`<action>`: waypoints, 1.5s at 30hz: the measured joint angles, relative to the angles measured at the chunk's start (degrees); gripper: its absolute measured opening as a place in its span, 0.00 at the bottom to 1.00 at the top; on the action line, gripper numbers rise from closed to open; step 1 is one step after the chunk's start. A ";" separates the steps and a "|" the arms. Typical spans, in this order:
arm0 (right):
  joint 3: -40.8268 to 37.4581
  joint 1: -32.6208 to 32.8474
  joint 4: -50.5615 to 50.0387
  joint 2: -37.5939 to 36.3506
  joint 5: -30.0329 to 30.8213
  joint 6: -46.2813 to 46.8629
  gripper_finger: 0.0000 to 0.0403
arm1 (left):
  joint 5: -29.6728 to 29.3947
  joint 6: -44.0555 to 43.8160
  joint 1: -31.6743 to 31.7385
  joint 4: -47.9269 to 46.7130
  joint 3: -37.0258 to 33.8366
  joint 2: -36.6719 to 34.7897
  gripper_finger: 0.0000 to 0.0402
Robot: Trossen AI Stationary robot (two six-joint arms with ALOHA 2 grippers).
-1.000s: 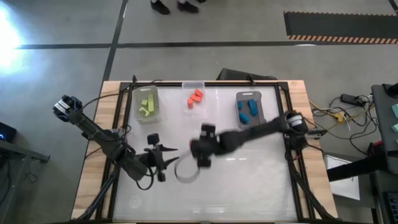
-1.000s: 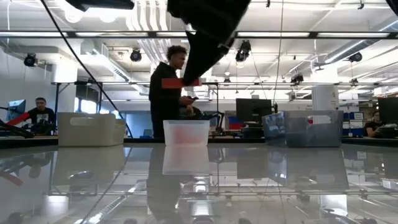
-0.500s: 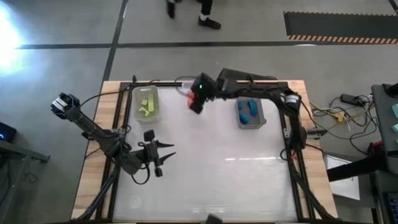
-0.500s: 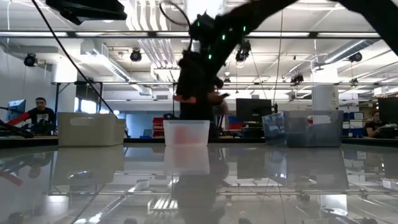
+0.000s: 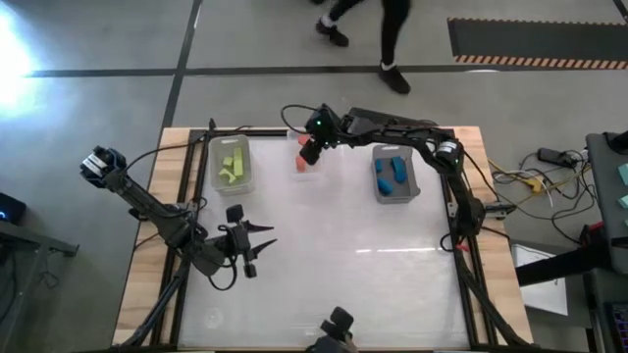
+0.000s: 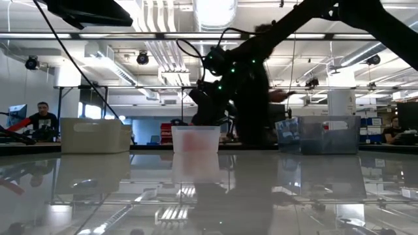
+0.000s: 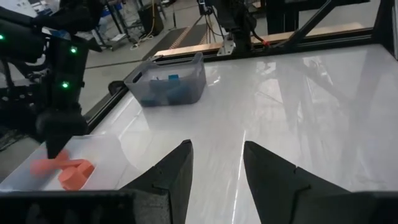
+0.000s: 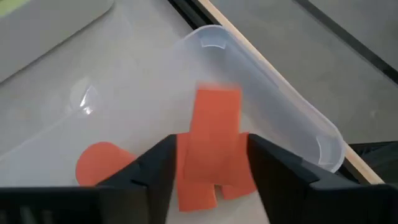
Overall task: Sort & place blocks by color
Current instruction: Put the orange block into the transparent bin, then return to Home Position
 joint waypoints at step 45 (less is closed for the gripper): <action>-61.49 33.84 37.51 -53.76 8.99 -14.66 0.54 | 7.58 3.90 6.62 5.94 -4.29 -3.34 0.07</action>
